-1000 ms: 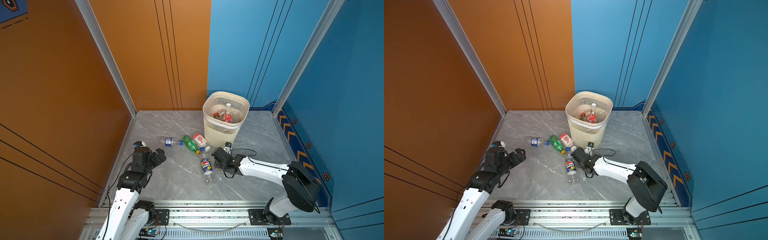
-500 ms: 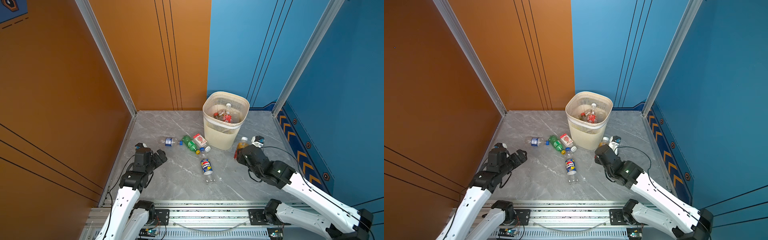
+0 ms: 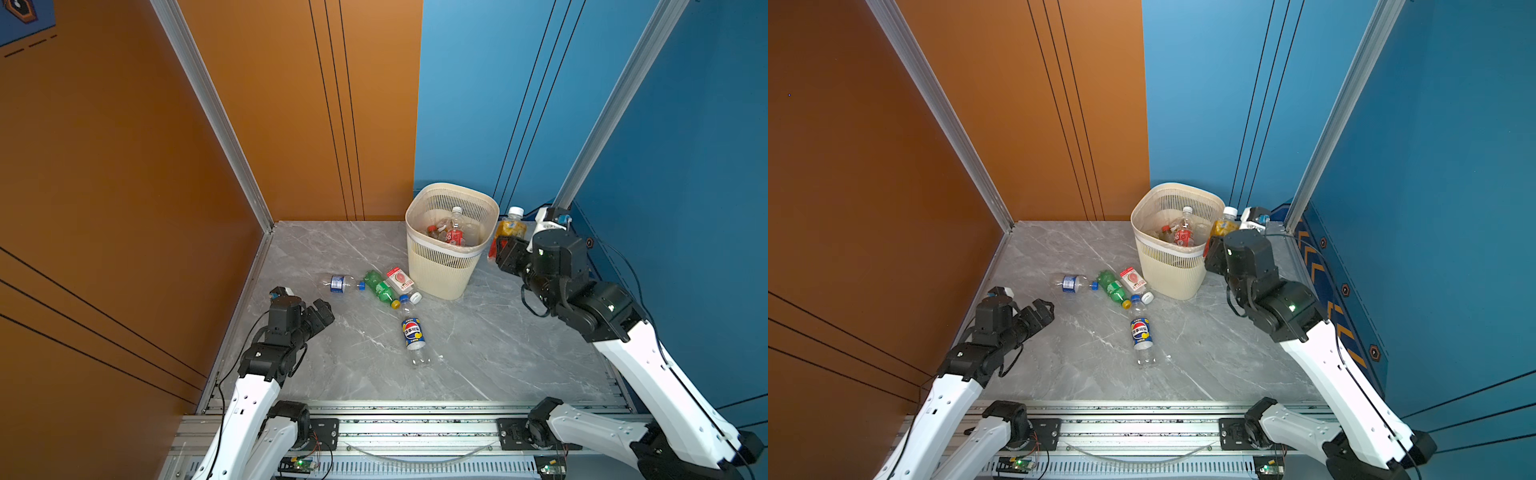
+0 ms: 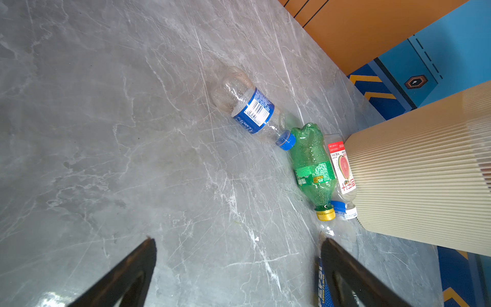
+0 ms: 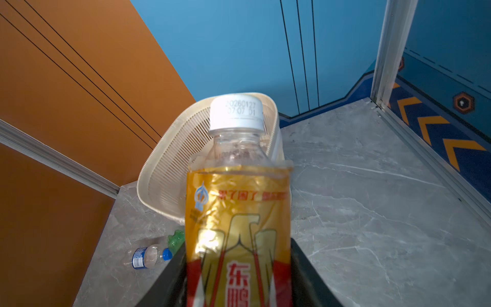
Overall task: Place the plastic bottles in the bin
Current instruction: 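Lift the Dongpeng bottle with the right gripper and carry it over the bin, then open the right gripper to drop the Dongpeng bottle into the bin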
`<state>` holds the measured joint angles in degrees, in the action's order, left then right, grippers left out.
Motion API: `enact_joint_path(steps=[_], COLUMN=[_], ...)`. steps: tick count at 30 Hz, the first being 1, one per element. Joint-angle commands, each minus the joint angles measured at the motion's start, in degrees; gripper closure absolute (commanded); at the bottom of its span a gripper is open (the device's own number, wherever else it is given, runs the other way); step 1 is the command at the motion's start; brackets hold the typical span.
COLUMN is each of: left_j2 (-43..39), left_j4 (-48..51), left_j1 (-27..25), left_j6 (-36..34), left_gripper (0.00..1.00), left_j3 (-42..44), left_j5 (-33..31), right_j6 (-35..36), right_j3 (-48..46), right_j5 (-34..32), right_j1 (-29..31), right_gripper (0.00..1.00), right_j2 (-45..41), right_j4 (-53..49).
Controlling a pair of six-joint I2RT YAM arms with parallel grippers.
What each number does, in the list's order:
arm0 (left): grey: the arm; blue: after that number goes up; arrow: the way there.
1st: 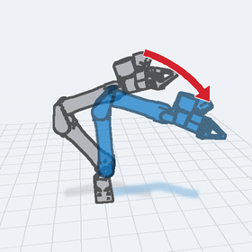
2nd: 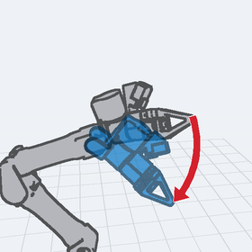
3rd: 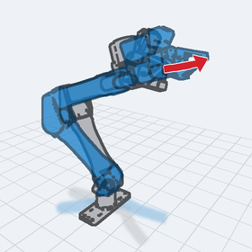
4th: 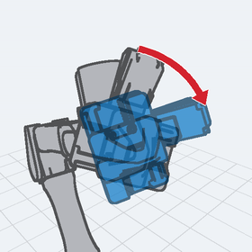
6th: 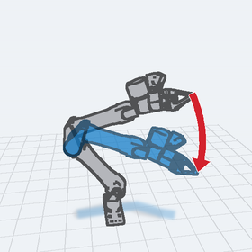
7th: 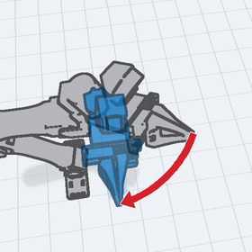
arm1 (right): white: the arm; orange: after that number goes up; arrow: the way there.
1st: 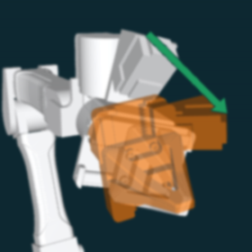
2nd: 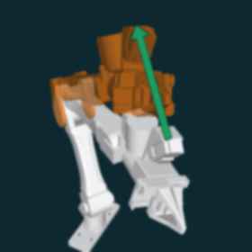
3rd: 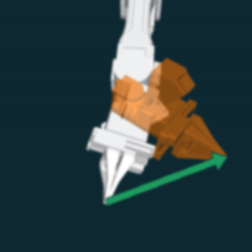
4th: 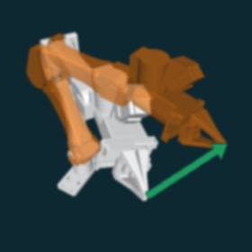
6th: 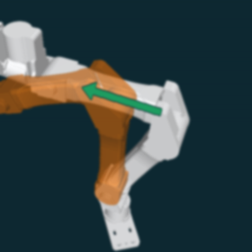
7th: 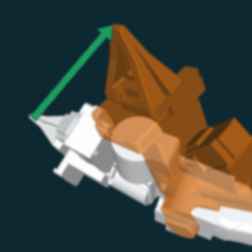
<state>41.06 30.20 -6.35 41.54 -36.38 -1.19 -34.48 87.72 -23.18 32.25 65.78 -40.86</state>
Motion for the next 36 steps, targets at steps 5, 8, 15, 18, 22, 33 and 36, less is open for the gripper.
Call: enact_joint_path(steps=[5, 8, 15, 18, 22, 33, 36], left_j2=[-1.58, -1.94, -1.95, -1.86, -1.85, -1.52, -1.18], left_j4=[0.66, 1.18, 1.48, 1.45, 1.46, 1.46, 1.32], left_j1=[0.61, 0.74, 0.90, 0.90, 0.98, 0.99, 0.99], left_j6=[0.43, 0.30, 0.56, 0.65, 0.75, 1.00, 1.11], left_gripper=[0.02, 0.02, 0.02, 0.02, 0.02, 0.02, 0.02], left_j3=[0.74, 0.70, 0.61, 0.59, 0.52, 0.41, 0.41], left_j5=[0.93, 0.85, 0.93, 0.93, 0.93, 1.19, 1.47], right_j6=[5.21, 5.74, 5.65, 5.96, 5.94, 8.29, 7.57], right_j3=[9.01, 11.07, 11.58, 11.51, 12.30, 15.56, 6.92], right_j5=[10.71, 11.77, 15.22, 15.78, 18.43, 14.49, 14.17], right_j1=[-5.61, -7.12, -10.73, -11.58, -13.21, -14.20, -13.96], right_gripper=[0.49, 0.49, 0.48, 0.46, 0.42, 0.00, 0.00], right_j2=[12.28, 15.81, 19.60, 20.56, 22.21, 16.96, 10.00], right_j4=[6.06, 6.67, 7.16, 6.94, 6.31, 2.68, 5.58])
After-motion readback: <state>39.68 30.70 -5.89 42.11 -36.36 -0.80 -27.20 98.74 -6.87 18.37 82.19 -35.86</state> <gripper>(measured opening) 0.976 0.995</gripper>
